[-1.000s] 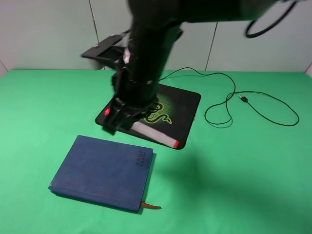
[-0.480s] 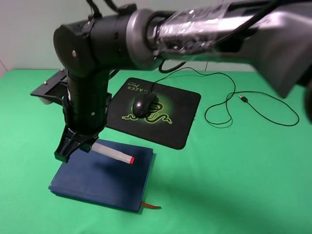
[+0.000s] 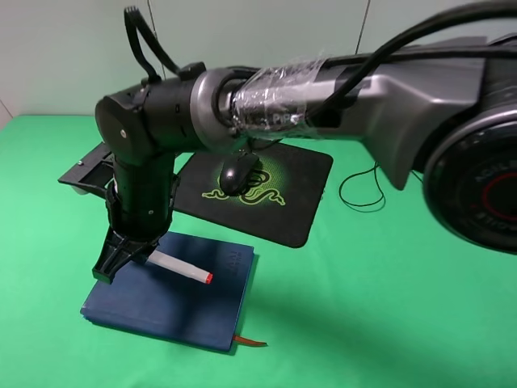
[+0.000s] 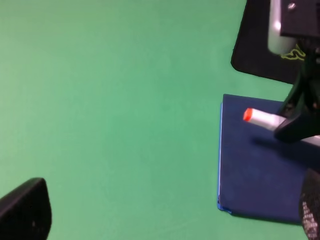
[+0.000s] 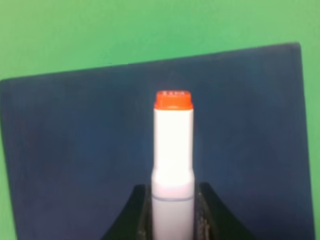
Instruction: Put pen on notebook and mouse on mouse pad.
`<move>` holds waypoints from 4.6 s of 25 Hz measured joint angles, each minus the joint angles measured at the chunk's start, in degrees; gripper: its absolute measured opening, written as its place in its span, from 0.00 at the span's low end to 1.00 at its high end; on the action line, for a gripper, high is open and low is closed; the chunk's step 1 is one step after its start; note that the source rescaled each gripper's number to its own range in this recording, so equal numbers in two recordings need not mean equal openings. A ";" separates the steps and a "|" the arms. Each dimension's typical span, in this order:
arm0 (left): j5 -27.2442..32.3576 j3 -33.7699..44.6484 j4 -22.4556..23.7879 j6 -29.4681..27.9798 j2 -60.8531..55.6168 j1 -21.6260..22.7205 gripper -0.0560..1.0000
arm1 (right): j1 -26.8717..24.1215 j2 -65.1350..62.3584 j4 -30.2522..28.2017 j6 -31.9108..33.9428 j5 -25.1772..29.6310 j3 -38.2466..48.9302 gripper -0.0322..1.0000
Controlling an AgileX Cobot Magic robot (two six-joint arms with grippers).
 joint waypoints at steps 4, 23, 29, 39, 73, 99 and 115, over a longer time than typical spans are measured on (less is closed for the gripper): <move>0.00 0.00 0.00 0.00 0.00 0.00 1.00 | 0.00 1.35 0.10 0.00 -0.45 0.00 0.03; 0.13 0.00 0.00 0.00 0.00 0.00 1.00 | 0.00 1.51 0.24 2.14 -0.93 0.00 0.98; 0.13 0.00 0.00 0.00 0.00 0.00 1.00 | 0.00 1.51 0.24 2.38 -0.93 0.00 1.00; 0.13 0.00 0.00 0.00 0.00 0.00 1.00 | 0.00 1.51 0.40 2.38 1.11 0.00 1.00; 0.05 0.00 0.00 0.00 0.00 0.00 1.00 | 0.00 -33.37 -9.68 7.49 18.17 7.87 1.00; 0.12 0.00 0.00 0.00 0.00 0.00 1.00 | 0.00 -83.97 -14.08 13.44 9.15 55.74 1.00; 0.12 0.00 0.00 0.00 0.00 0.00 1.00 | 0.05 -116.55 -8.03 18.04 7.56 75.08 1.00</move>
